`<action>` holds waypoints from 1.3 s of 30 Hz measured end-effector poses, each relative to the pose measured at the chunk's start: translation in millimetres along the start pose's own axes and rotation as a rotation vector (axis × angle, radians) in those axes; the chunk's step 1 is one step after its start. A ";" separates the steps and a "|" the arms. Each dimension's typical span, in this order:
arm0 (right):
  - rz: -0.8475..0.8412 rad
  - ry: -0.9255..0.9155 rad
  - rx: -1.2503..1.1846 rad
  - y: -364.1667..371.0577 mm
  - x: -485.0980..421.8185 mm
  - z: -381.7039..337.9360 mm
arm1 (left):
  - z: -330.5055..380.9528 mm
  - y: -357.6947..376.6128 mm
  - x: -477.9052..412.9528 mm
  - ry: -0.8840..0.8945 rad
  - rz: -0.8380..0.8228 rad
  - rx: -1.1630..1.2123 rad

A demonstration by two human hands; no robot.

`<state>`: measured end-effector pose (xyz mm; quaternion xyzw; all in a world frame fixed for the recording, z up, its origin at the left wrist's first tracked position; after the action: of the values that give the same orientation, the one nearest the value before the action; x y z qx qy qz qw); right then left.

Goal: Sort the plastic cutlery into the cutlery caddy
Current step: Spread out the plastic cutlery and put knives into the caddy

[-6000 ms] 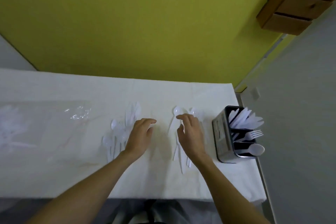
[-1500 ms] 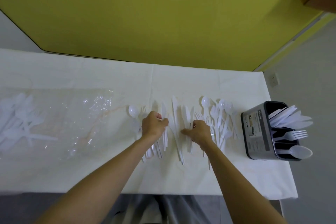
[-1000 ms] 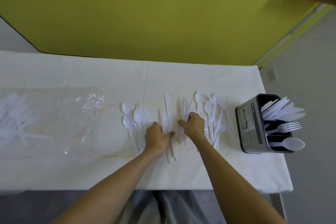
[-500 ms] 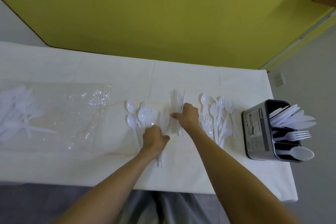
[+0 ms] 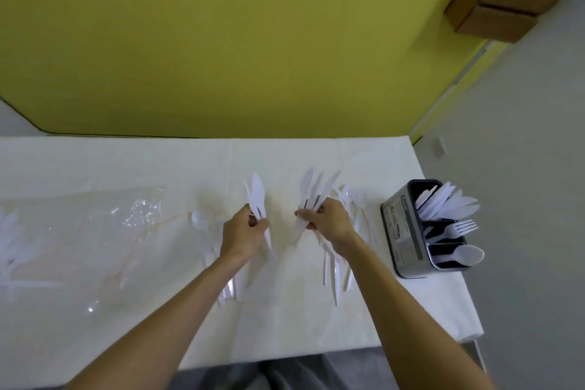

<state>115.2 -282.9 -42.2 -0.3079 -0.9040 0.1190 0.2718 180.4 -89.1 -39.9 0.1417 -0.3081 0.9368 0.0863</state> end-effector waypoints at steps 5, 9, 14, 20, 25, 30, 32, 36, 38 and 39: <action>0.194 -0.096 -0.215 -110.0 20.0 -34.7 | 97.0 29.1 8.8 0.220 -0.030 0.181; 0.376 -0.041 -0.424 -210.8 30.2 -28.7 | 161.5 75.7 36.3 0.264 -0.160 0.359; 0.538 0.112 -0.514 -273.7 17.7 8.5 | 199.2 145.9 75.4 0.296 -0.317 0.358; 0.647 -0.001 -0.302 -280.7 5.0 20.2 | 212.2 186.5 95.7 0.322 -0.214 0.222; 0.600 -0.072 -0.027 -275.1 14.9 13.1 | 228.1 187.7 110.0 0.510 -0.173 0.194; 0.618 -0.082 -0.004 -278.6 14.0 15.3 | 230.4 175.9 106.0 0.519 -0.087 0.278; 0.624 -0.089 0.001 -280.8 12.7 15.4 | 228.0 174.7 105.3 0.551 -0.076 0.259; 0.541 -0.106 0.124 -278.8 7.6 16.3 | 222.0 188.8 108.6 0.681 -0.159 0.072; 0.478 -0.114 0.190 -274.3 5.8 16.2 | 216.5 196.8 109.3 0.697 -0.183 -0.029; 0.456 -0.119 0.216 -272.2 5.2 16.8 | 214.7 199.9 108.5 0.687 -0.186 -0.056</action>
<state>-31.6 -493.3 50.3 -0.4651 -0.8077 0.2912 0.2155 73.6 -369.2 49.5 -0.1565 -0.2725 0.9091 0.2735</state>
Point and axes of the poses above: each hand's wrist, its own x-axis away from the middle knuckle, its own y-axis out of the palm, z = x × y, the point moved 8 cm from there along -x, towards the middle knuckle, and after that the axes turned 12 degrees about z, right-handed, at the moved point
